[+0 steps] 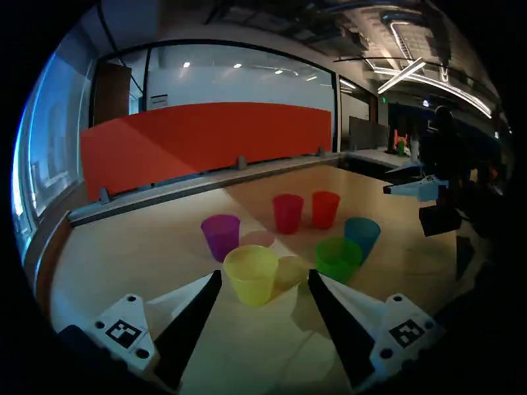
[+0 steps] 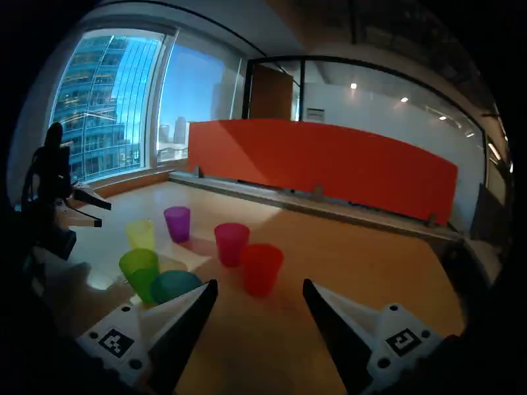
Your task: Pour water
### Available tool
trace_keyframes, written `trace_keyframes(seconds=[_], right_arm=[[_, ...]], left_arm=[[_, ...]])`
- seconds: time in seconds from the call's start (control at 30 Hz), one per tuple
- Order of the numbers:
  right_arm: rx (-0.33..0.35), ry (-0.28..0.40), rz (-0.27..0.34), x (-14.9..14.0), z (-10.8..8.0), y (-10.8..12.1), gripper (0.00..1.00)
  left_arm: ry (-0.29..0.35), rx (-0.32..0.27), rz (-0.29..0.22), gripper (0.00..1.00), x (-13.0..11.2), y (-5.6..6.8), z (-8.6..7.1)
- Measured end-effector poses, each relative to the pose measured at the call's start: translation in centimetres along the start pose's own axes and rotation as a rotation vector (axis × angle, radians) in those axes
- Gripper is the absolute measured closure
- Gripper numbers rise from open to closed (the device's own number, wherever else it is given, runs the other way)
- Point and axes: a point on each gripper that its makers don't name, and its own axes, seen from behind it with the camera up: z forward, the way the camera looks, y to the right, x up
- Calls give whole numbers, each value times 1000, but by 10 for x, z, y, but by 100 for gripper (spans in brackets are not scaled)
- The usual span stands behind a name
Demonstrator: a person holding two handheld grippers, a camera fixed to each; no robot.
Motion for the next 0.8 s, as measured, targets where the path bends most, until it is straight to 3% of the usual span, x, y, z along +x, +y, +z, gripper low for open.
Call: trace_keyframes(seconds=[0.1, 0.4, 0.8], right_arm=[[-45, 32, 11, 7, 0, 10, 0], [-185, 114, 23, 27, -1, 37, 0], [-373, 230, 44, 47, -8, 68, 0]], left_arm=[[34, 41, -22, 2, 4, -10, -4], [119, 164, -24, 2, 17, -37, -17], [238, 272, -80, 2, 35, -58, -31]])
